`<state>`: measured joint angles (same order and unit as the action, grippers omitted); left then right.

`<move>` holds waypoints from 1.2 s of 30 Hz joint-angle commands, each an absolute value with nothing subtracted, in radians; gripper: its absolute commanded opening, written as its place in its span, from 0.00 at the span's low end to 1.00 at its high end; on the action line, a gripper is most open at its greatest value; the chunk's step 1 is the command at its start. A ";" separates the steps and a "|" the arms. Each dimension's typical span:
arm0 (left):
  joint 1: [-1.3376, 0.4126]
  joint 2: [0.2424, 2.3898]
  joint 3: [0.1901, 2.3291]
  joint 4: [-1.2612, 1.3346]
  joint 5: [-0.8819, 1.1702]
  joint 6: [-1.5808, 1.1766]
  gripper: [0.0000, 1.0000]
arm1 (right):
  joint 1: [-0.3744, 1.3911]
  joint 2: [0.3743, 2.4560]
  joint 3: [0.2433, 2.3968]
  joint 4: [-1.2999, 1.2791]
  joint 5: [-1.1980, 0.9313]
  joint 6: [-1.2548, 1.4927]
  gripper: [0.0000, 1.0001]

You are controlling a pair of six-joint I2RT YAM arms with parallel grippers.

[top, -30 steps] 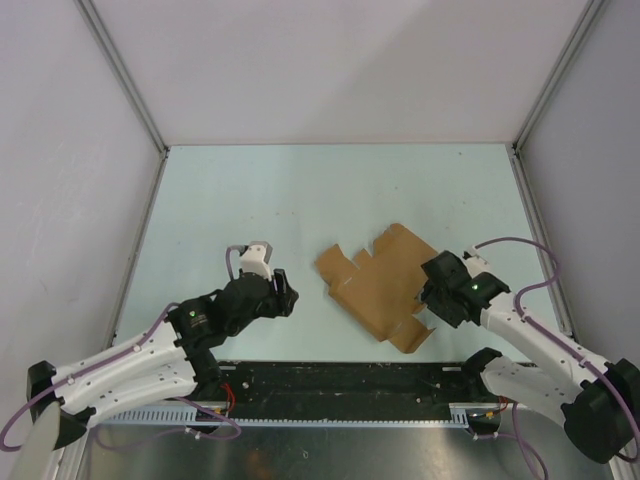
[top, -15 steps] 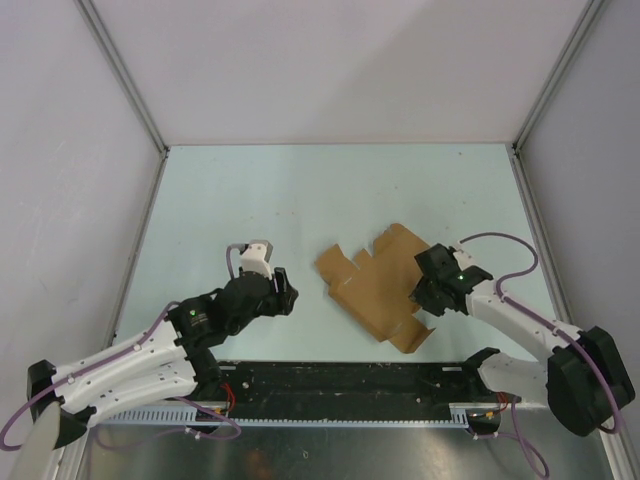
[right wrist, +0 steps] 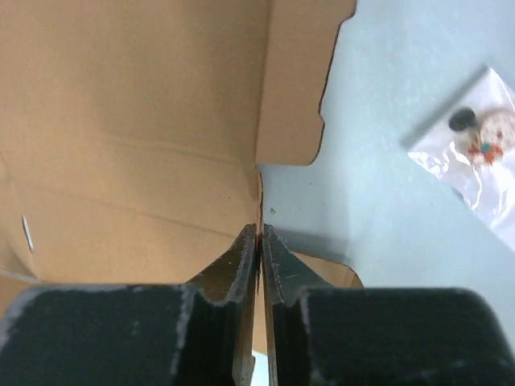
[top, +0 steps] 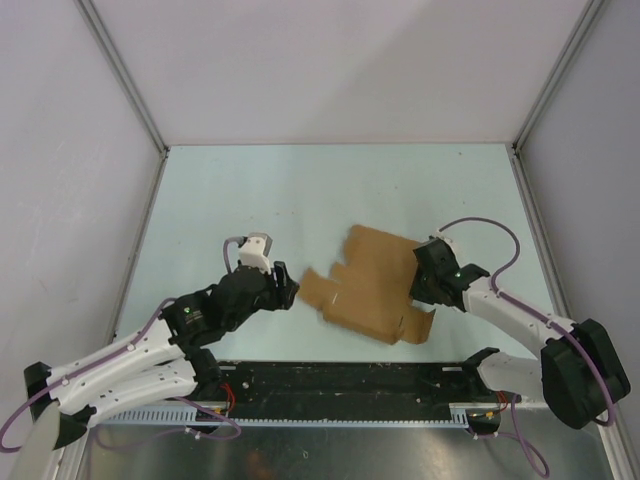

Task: Fold the paper box

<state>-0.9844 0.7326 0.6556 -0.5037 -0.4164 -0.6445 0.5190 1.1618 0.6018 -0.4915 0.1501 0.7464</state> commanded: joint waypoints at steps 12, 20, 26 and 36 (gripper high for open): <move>-0.973 0.726 0.710 -0.497 -0.397 -0.591 0.62 | 0.575 1.492 0.954 -0.382 -0.002 0.229 0.06; -0.971 0.836 0.758 -0.486 -0.402 -0.509 0.64 | 0.623 1.649 1.109 -0.382 -0.018 0.207 0.21; -0.971 1.008 0.796 -0.356 -0.408 -0.443 0.65 | 0.597 1.605 1.115 -0.420 -0.032 0.229 0.52; -0.896 1.258 0.747 -0.005 -0.276 -0.331 0.55 | 0.511 1.476 1.069 -0.583 0.193 0.370 0.51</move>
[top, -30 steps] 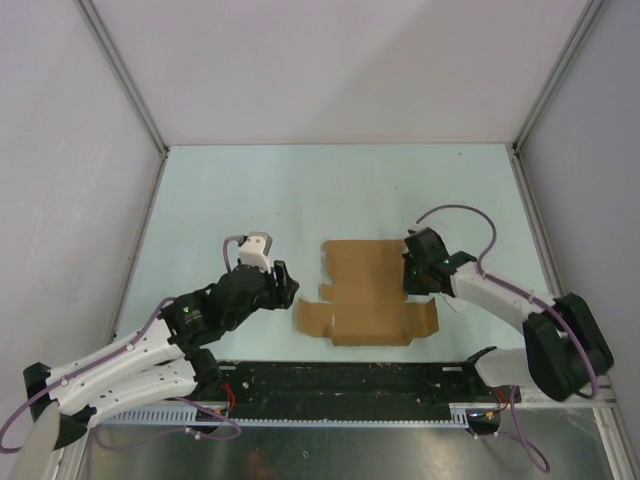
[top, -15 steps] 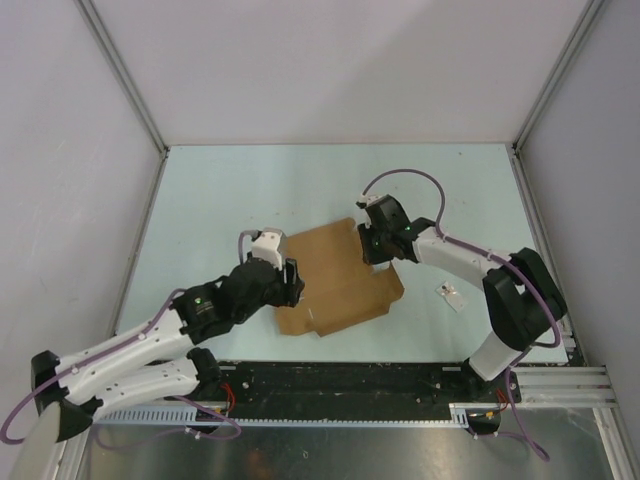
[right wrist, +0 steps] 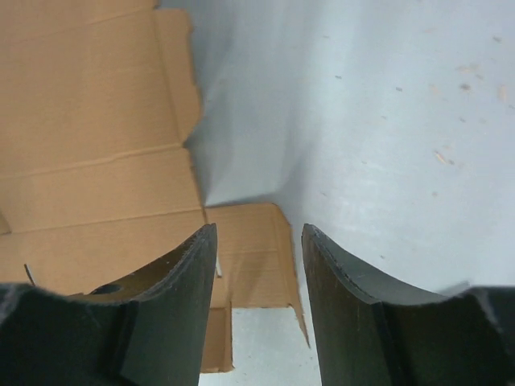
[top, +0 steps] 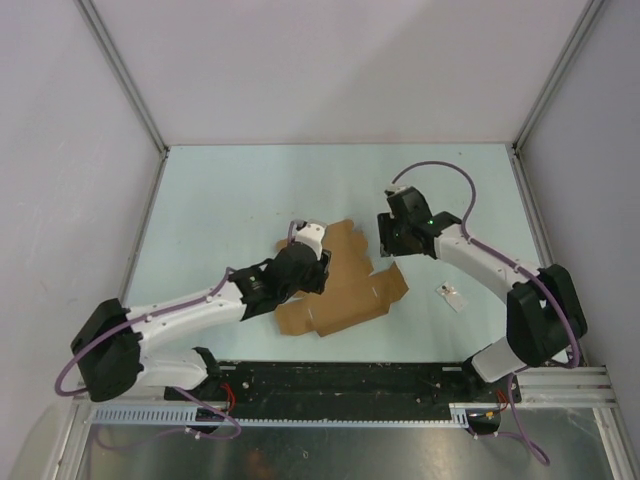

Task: Fold the paper box

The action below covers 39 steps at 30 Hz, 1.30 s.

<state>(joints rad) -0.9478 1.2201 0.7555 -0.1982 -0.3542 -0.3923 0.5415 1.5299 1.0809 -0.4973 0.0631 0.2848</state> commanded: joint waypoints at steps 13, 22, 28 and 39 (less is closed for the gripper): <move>-0.856 1.450 0.718 0.146 -0.172 -0.330 0.41 | 0.334 1.365 0.901 -0.608 0.062 0.457 0.28; -0.856 1.509 0.730 0.132 -0.164 -0.373 0.40 | 0.360 1.358 0.853 -0.548 -0.055 0.449 0.29; -0.856 1.569 0.747 0.075 -0.172 -0.403 0.39 | 0.371 1.362 0.838 -0.525 -0.081 0.439 0.29; -0.856 1.620 0.739 0.072 -0.169 -0.422 0.39 | 0.410 1.377 0.835 -0.474 -0.162 0.410 0.29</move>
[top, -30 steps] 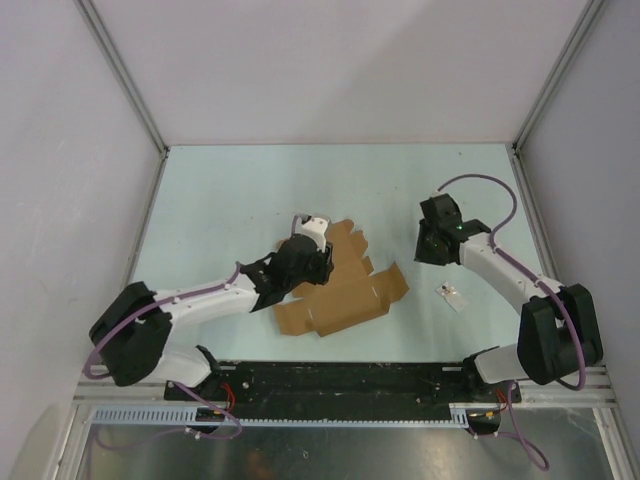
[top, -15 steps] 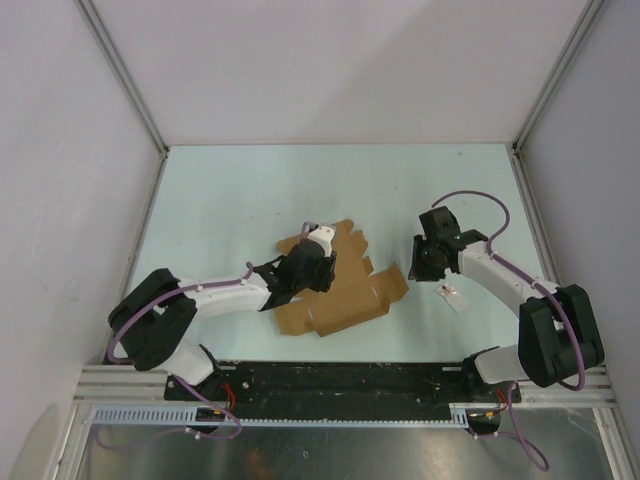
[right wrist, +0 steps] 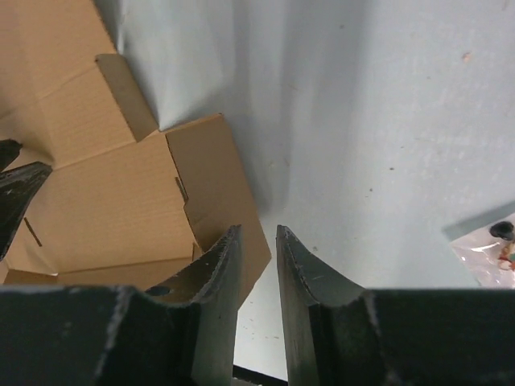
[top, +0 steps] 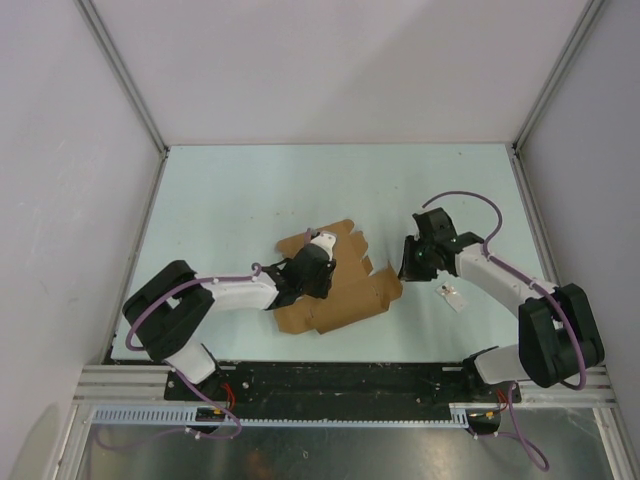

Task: Fold the paper box

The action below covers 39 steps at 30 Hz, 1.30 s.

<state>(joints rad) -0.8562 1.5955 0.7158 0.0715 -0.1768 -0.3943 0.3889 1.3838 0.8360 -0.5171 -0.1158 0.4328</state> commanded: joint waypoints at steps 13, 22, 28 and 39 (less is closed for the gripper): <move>-0.856 1.623 0.736 0.072 -0.166 -0.422 0.39 | 0.498 1.454 0.835 -0.439 -0.179 0.406 0.31; -0.856 1.621 0.730 0.072 -0.166 -0.422 0.39 | 0.535 1.517 0.836 -0.439 -0.143 0.413 0.30; -0.856 1.621 0.730 0.072 -0.167 -0.423 0.39 | 0.538 1.534 0.836 -0.446 -0.114 0.410 0.31; -0.856 1.618 0.727 0.072 -0.169 -0.423 0.38 | 0.568 1.557 0.836 -0.449 -0.103 0.413 0.31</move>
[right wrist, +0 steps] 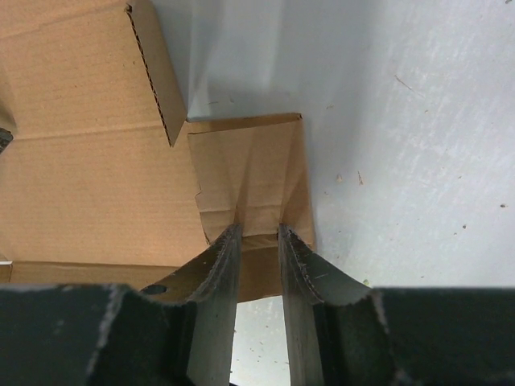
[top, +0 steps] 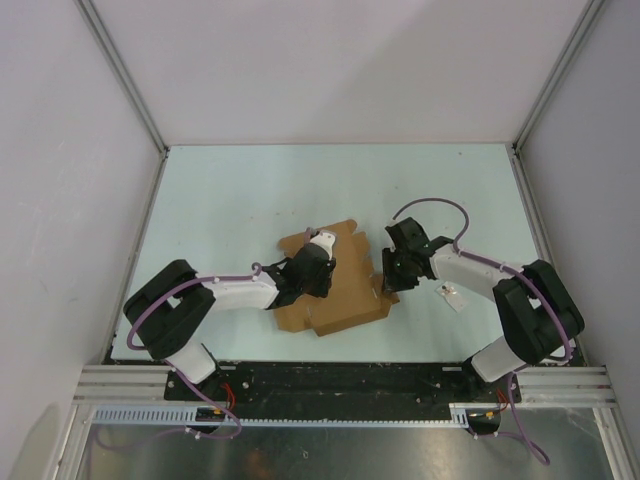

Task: Fold the paper box

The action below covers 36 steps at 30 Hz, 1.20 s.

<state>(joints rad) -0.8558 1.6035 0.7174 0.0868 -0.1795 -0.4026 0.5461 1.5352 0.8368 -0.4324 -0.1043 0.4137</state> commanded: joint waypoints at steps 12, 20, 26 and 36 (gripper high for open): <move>-0.856 1.612 0.730 0.071 -0.169 -0.430 0.38 | 0.555 1.390 0.836 -0.555 -0.132 0.390 0.40; -0.856 1.615 0.733 0.069 -0.169 -0.431 0.38 | 0.571 1.350 0.834 -0.614 -0.121 0.382 0.34; -0.856 1.608 0.727 0.067 -0.172 -0.434 0.38 | 0.617 1.345 0.833 -0.624 -0.124 0.413 0.34; -0.856 1.597 0.719 0.066 -0.172 -0.442 0.38 | 0.693 1.359 0.833 -0.704 -0.029 0.468 0.34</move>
<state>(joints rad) -0.8558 1.6035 0.7174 0.0872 -0.1802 -0.4175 0.6712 1.3685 0.8326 -0.6506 -0.0849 0.4355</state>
